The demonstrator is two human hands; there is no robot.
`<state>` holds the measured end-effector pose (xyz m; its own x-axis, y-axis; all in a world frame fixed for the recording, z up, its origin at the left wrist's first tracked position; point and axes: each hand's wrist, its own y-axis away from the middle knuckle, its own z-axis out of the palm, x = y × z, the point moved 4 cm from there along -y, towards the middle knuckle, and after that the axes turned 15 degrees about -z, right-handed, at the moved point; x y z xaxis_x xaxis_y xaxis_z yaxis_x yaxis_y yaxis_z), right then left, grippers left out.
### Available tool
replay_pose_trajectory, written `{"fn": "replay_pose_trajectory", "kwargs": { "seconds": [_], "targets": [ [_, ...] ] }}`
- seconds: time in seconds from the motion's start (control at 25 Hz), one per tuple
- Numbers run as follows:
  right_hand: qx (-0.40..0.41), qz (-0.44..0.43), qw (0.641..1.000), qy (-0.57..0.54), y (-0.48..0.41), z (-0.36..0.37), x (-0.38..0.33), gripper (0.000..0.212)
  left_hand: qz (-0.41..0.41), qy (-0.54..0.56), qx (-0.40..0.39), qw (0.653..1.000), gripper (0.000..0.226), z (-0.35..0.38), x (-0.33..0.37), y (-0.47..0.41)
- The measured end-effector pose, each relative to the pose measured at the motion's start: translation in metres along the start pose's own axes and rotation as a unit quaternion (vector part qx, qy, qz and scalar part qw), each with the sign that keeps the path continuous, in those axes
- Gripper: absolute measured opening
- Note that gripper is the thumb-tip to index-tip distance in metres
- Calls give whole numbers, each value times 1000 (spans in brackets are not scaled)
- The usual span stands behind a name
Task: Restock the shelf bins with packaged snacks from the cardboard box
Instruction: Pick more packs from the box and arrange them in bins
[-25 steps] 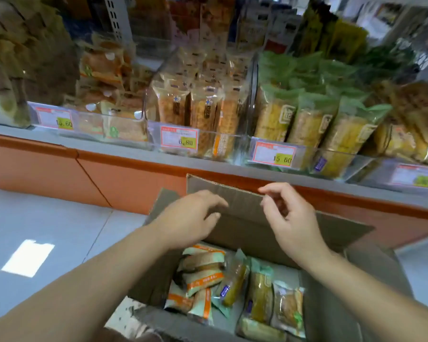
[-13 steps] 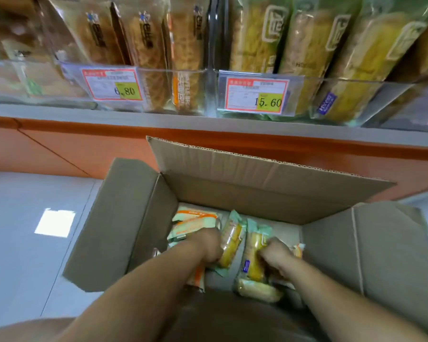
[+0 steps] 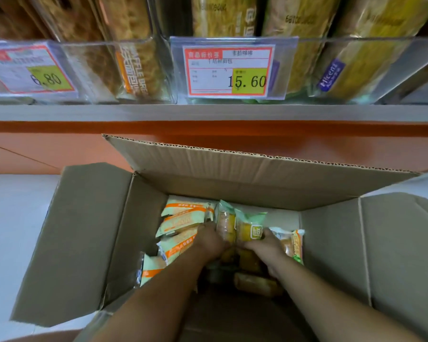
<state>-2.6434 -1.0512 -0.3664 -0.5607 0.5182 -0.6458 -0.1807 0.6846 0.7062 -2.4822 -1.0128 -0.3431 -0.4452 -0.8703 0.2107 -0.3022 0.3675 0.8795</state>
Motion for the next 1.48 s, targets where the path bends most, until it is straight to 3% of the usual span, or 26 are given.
{"fn": "replay_pose_trajectory", "kwargs": {
  "seconds": [0.16,0.24,0.4,0.56,0.76,1.04,1.24,1.36,1.48],
  "targets": [
    [-68,-30,994,-75,19,-19,-33,50,6,129,-40,991,54,-20,-11,8],
    [-90,-58,989,-103,28,-26,-47,56,9,181,-77,980,53,-29,-13,18],
    [-104,-115,972,-179,52,-38,-70,65,29,267,-140,953,78,-49,-10,53],
    [-130,-163,949,-235,92,-56,-92,84,76,291,-219,928,49,-58,1,104],
    [-133,-246,939,-199,134,-84,-131,79,174,295,-179,923,61,-93,13,154],
    [-63,-402,904,-132,207,-126,-234,68,308,294,-74,902,69,-157,53,240],
    [50,-523,846,-87,244,-158,-326,66,390,336,16,857,69,-229,70,298],
    [125,-571,805,-103,241,-162,-376,67,400,427,2,811,67,-265,65,299],
    [156,-571,806,-7,220,-139,-402,52,380,458,-35,803,60,-280,58,286]
  ]
}}
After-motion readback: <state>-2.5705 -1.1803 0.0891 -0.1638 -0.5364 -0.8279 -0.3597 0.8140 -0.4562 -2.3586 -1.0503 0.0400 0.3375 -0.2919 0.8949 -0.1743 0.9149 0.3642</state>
